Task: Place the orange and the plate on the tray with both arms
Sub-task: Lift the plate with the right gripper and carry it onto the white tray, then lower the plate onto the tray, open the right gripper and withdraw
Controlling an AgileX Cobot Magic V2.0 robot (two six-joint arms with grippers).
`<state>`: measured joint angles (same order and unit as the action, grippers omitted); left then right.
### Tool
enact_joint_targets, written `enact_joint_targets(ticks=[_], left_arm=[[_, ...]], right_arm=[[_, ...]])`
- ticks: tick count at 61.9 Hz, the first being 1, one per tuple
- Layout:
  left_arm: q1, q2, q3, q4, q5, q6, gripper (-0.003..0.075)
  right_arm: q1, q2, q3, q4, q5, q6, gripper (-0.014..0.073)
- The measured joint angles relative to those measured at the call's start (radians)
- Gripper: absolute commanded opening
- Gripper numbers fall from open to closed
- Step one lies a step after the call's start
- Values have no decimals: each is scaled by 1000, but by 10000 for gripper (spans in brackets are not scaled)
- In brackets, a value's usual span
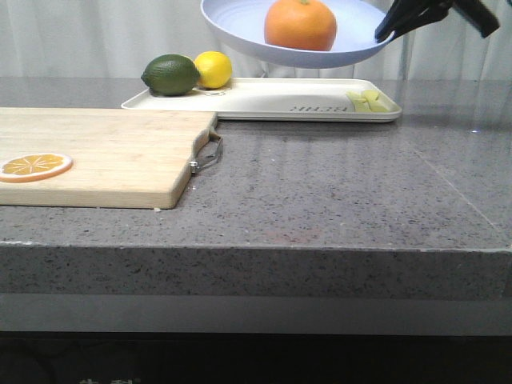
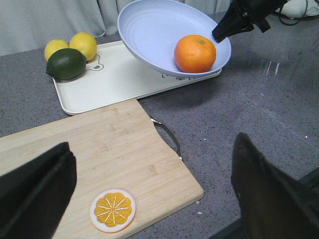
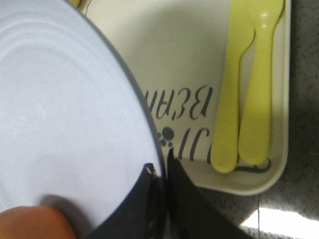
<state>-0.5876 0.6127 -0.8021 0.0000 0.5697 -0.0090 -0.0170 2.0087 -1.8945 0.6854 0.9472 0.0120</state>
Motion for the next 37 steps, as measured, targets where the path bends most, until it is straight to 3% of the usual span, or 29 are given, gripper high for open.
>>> enact_joint_targets(ticks=[22,37], left_arm=[[0,0,0,0,0,0,609],[0,0,0,0,0,0,609]], right_arm=[[4,314,-393,-14,100,187,-59],[36,428,-578,-170,210,287,-50]])
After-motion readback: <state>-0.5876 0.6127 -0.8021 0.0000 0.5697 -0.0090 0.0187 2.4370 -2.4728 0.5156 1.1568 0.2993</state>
